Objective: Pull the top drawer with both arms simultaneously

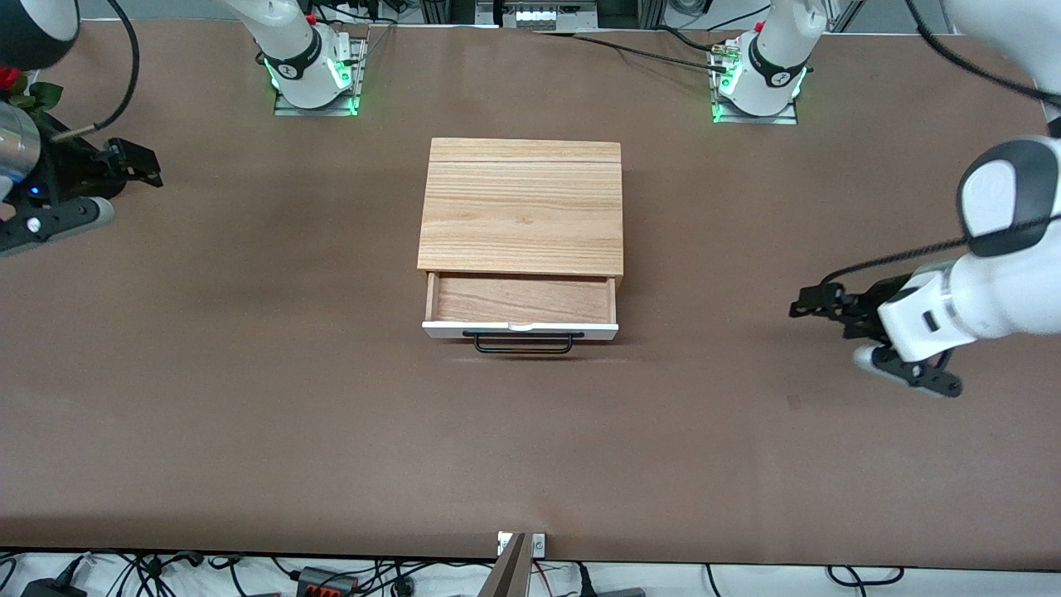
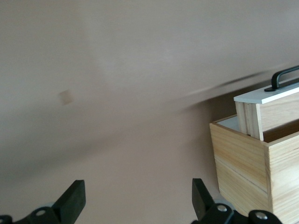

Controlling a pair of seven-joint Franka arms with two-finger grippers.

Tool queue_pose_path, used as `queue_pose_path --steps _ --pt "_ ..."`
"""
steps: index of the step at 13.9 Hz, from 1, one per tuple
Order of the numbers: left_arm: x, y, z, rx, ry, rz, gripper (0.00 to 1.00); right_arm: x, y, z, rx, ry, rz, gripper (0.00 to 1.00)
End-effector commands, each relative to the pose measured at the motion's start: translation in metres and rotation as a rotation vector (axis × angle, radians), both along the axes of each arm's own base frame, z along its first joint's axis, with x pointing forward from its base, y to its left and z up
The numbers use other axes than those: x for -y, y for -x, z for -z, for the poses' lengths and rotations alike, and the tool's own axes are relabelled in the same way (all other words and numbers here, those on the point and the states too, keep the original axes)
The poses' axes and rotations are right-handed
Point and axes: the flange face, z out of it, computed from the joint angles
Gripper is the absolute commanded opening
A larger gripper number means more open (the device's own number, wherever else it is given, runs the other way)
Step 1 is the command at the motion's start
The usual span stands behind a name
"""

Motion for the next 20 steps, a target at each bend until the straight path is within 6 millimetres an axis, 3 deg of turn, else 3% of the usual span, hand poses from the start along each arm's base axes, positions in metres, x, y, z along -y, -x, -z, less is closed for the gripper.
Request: queue_pose_path --steps 1,3,5,7,8,11,13,16,18,20 --pt "-0.032 0.017 -0.028 -0.047 -0.09 -0.203 1.0 -0.009 0.019 -0.006 0.048 -0.006 0.131 1.0" --pt "-0.035 0.029 -0.055 -0.015 -0.212 -0.28 1.0 -0.018 0.023 0.004 0.1 -0.004 0.232 1.0" --pt "-0.007 0.039 -0.073 0.02 -0.266 -0.243 1.0 -0.001 0.022 0.0 0.178 -0.02 0.333 1.0" --pt "-0.002 0.051 -0.086 0.029 -0.259 -0.233 1.0 0.029 0.028 -0.02 0.235 -0.029 0.401 1.0" --pt "-0.006 0.061 -0.078 0.005 -0.257 -0.234 1.0 0.041 0.027 -0.02 0.245 -0.038 0.406 1.0" --pt "-0.014 0.099 -0.069 0.036 -0.242 -0.237 1.0 0.024 0.028 0.003 0.203 -0.022 0.387 1.0" --pt "-0.012 0.103 -0.072 0.051 -0.235 -0.227 1.0 0.038 0.026 -0.001 0.229 -0.039 0.397 1.0" --pt "-0.016 0.104 -0.073 0.06 -0.234 -0.223 1.0 0.027 0.025 0.0 0.228 -0.044 0.378 1.0" --pt "-0.016 0.102 -0.074 0.076 -0.232 -0.222 1.0 0.026 0.014 0.01 0.213 -0.056 0.384 1.0" --pt "-0.017 0.102 -0.074 0.081 -0.258 -0.217 1.0 0.023 0.007 0.008 0.218 -0.073 0.385 1.0"
